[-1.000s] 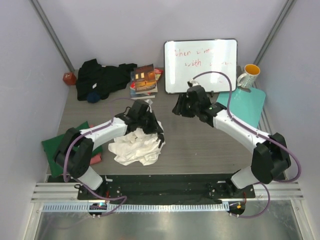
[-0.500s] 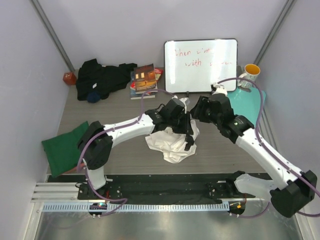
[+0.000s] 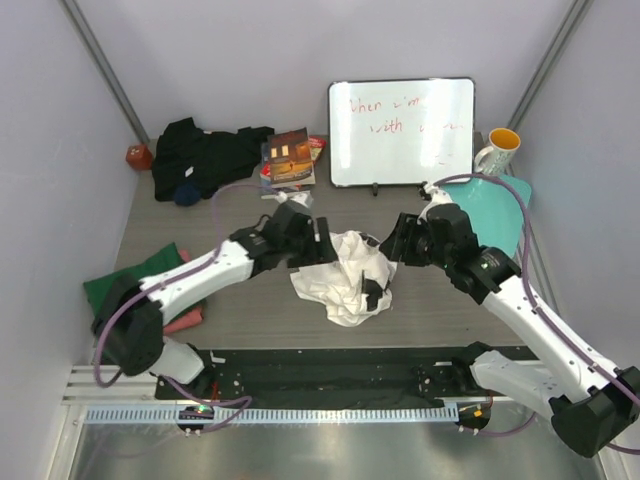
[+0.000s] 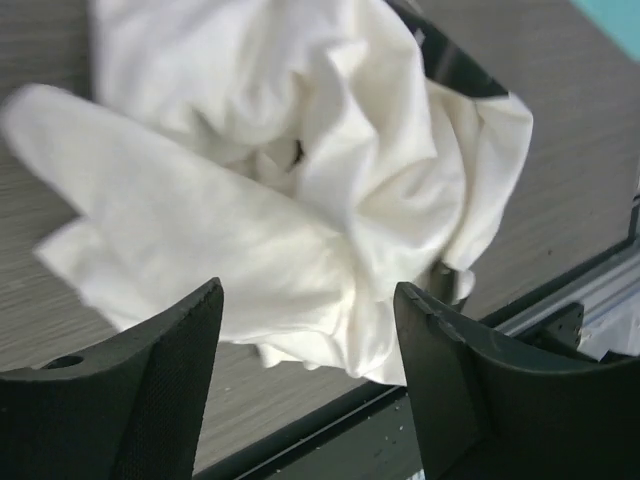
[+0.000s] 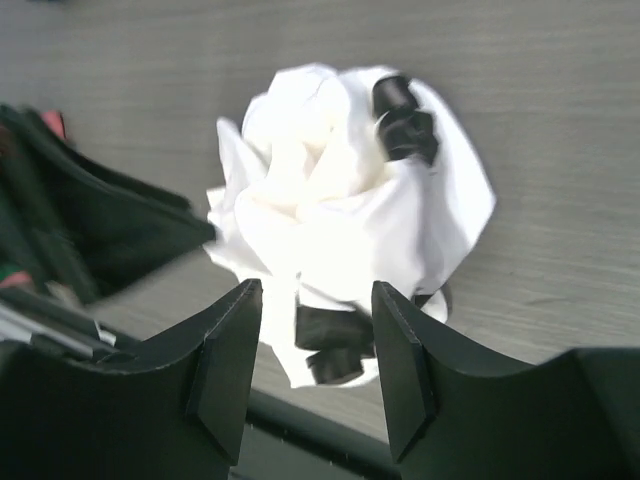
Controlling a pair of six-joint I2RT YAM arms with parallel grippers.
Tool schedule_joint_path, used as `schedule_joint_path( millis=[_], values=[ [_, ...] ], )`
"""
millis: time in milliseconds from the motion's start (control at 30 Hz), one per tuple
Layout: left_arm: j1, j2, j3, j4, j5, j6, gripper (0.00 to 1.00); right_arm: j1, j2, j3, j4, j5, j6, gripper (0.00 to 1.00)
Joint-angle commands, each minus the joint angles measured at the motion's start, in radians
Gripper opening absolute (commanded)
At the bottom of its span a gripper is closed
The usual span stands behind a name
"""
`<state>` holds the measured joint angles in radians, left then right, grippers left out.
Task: Fold and stack the t-shirts
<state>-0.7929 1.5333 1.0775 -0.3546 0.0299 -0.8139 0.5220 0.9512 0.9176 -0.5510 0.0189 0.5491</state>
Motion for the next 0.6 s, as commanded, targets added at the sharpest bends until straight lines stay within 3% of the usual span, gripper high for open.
schedule_joint_path(
  millis=[0,133,433,567],
  values=[
    [0.083,-0.192,-0.089,-0.043,-0.122,-0.019,0.71,0.03,0.017,-0.023,-0.01,-0.131,-0.04,0.54],
    [0.104,-0.315,-0.165,-0.066,-0.144,-0.027,0.74,0.097,0.049,-0.048,0.005,-0.158,-0.055,0.54],
    [0.107,-0.332,-0.263,-0.02,-0.119,-0.071,0.74,0.259,0.139,-0.072,0.02,-0.145,-0.029,0.56],
    [0.113,-0.332,-0.287,-0.018,-0.117,-0.077,0.73,0.416,0.205,-0.071,0.026,-0.062,-0.005,0.56]
  ],
)
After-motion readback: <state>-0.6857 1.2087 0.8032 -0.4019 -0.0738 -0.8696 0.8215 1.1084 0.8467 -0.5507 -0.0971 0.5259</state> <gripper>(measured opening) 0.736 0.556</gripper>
